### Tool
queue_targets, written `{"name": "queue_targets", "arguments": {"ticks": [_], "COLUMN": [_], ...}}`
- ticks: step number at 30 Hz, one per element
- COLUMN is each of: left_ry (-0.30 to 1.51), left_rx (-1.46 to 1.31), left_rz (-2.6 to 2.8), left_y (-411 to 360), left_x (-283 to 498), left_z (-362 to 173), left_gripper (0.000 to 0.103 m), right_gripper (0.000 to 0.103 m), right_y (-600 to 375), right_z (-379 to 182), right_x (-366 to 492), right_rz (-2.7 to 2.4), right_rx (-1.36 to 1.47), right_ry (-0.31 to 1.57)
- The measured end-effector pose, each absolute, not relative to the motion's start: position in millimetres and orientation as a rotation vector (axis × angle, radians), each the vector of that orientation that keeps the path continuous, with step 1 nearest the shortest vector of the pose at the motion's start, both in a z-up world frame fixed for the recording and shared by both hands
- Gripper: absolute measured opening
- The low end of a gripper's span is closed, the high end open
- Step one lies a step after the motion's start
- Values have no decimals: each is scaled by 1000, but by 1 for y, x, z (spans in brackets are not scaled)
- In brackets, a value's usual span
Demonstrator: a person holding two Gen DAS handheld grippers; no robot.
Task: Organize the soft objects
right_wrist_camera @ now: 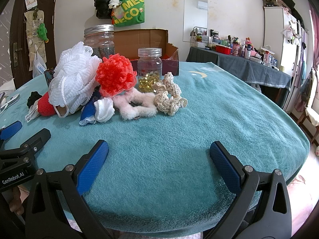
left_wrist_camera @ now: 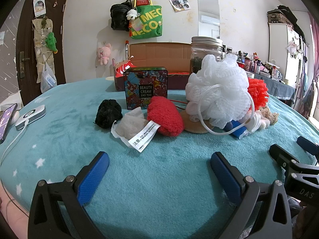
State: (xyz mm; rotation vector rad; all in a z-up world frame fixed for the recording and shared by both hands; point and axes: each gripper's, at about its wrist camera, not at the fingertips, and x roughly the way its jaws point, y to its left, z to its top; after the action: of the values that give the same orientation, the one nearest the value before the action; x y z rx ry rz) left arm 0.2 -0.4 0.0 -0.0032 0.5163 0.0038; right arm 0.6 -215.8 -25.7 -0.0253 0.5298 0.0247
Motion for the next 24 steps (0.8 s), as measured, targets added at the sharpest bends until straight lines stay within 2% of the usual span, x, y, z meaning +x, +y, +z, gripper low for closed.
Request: {"name": "queue_targets", "arguments": {"ticks": [10, 15, 24], "left_ry": [510, 439, 452], "left_rx": [-3, 19, 13], "left_rz": [-44, -95, -282], "left_y": [4, -1, -7], "left_x": [0, -3, 28], "left_z": [11, 39, 73], "left_gripper": [103, 103, 103], "right_gripper": [103, 103, 103], "right_y": [-218, -224, -236], "right_z": [-24, -6, 37], "right_x": [0, 5, 36], "right_rz": [55, 88, 215], "right_rx": [-3, 1, 27], "right_ry": [543, 525, 467]}}
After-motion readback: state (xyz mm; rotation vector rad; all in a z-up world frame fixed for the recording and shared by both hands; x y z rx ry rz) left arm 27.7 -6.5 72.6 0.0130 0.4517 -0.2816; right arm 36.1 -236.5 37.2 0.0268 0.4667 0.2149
